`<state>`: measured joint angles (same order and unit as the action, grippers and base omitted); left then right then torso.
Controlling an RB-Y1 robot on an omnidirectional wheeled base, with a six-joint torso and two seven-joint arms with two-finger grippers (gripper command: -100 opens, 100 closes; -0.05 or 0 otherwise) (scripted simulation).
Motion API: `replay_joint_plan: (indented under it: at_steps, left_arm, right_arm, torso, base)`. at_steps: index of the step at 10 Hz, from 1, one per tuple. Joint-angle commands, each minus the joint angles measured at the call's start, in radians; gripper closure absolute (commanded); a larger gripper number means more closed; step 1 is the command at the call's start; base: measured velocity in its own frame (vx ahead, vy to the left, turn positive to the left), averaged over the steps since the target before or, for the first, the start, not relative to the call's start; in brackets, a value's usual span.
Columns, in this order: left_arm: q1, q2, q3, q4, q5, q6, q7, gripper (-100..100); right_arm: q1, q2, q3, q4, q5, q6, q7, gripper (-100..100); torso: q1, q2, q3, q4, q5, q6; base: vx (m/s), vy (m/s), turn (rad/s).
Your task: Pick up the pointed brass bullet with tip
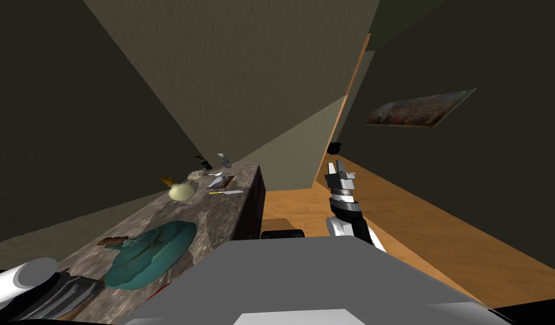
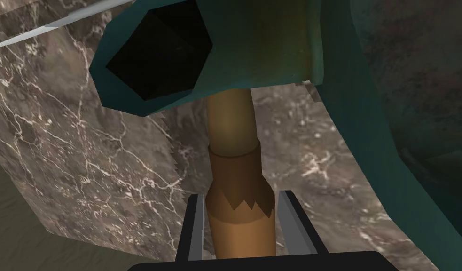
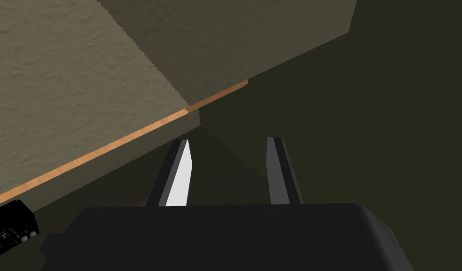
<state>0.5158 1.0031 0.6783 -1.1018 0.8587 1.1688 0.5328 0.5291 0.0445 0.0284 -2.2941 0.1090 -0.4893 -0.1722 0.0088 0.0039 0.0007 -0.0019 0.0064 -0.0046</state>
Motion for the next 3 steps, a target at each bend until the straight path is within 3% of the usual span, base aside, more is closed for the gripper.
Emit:
replay_joint_plan:
  at_steps: [1, 2, 3]
  left_arm:
    - [0.031, -0.002, 0.009, -0.014, 0.004, 0.004, 0.000, 100]
    - [0.017, 0.000, 0.003, -0.003, 0.003, -0.001, -0.003, 100]
    - [0.020, 0.000, 0.004, -0.003, 0.003, 0.000, -0.004, 0]
  right_arm:
    - [0.000, 0.000, 0.000, 0.000, 0.000, 0.000, 0.000, 0]
    - [0.000, 0.000, 0.000, 0.000, 0.000, 0.000, 0.000, 0]
    - [0.000, 0.000, 0.000, 0.000, 0.000, 0.000, 0.000, 0]
  torso:
    - [0.000, 0.000, 0.000, 0.000, 0.000, 0.000]
    - [0.000, 0.001, 0.000, 0.000, -0.001, 0.000]
    - [-0.001, 0.000, 0.000, 0.000, -0.001, 0.001]
  base:
    - [0.002, 0.000, 0.030]
    - [-0.001, 0.000, 0.017]
    - [0.000, 0.000, 0.000]
